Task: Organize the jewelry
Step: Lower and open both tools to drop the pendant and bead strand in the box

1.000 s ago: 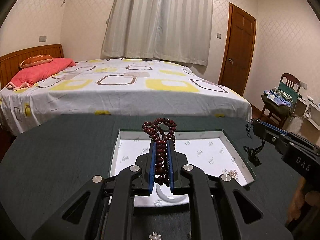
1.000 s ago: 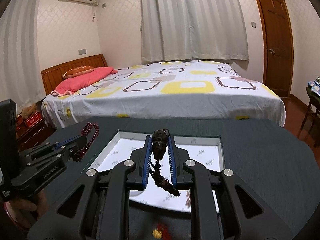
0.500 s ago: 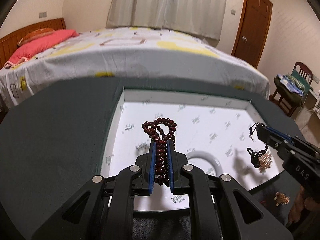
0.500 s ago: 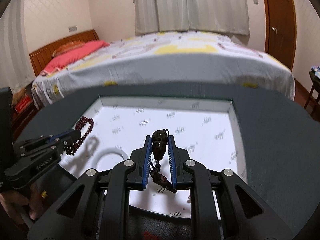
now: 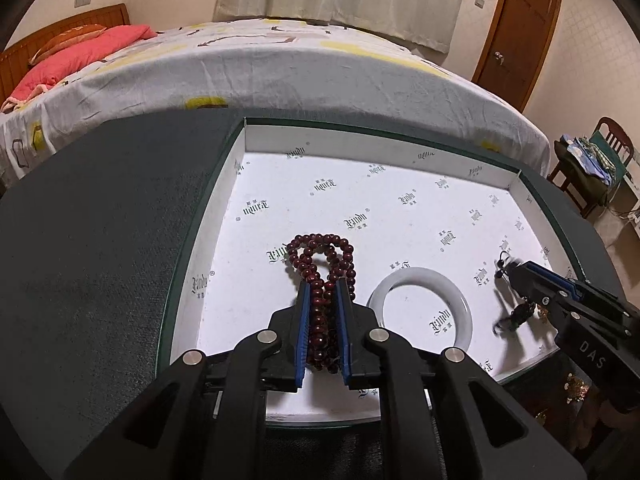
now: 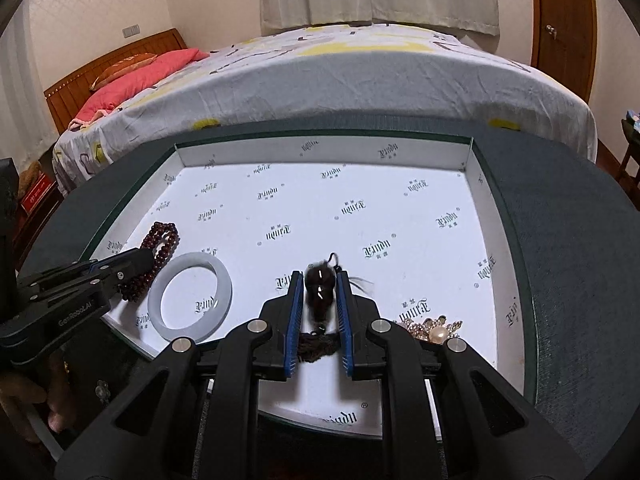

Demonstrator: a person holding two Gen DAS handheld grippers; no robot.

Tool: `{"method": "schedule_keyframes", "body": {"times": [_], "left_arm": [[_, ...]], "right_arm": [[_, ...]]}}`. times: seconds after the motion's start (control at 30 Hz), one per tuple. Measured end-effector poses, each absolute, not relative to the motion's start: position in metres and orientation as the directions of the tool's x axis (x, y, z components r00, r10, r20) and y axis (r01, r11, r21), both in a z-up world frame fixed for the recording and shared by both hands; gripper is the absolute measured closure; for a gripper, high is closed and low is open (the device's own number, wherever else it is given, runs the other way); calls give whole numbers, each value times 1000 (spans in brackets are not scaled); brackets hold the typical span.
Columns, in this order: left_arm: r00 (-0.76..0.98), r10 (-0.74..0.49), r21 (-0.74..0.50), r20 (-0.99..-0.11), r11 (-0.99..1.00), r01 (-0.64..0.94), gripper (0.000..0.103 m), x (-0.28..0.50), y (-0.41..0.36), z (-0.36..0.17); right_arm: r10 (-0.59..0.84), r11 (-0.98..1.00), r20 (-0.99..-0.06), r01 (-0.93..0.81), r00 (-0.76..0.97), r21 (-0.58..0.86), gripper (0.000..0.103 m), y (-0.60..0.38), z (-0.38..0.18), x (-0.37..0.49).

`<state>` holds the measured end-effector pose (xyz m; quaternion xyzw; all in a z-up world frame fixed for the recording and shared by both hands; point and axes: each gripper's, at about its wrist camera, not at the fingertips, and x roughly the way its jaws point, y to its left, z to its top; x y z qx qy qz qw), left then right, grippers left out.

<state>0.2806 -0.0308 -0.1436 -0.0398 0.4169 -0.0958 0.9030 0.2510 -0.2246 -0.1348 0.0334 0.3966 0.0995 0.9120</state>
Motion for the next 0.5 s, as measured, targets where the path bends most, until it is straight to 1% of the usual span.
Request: {"method": "schedule_keyframes", "body": {"times": [0.07,0.1,0.17,0.3,0.37,0.5], "left_arm": [[636,-202,-141,-745,979,145,78,280,-33,-144],[638,-200,-139,-743,980,146,75,280,-33,-143],[642,-197,-133,-741,980,147,69,279,-34,-143],[648,-198,-137,-736,980,144,62,274,-33,-138],[658,-200,-144,-726,980,139,57,270,-31,-133],[692,-203,-162,-693,979,125,54,250,-26,-118]], "right_arm": [[207,978,-716,-153,667,140,83,-225,-134,251],[207,978,-716,-153,666,140,79,-226,-134,252],[206,978,-714,-152,669,140,75,-226,-133,251],[212,977,-706,-155,676,146,75,-227,-127,247],[215,977,-694,-158,687,146,75,-227,-120,240],[222,975,-664,-169,714,144,75,-227,-105,221]]}}
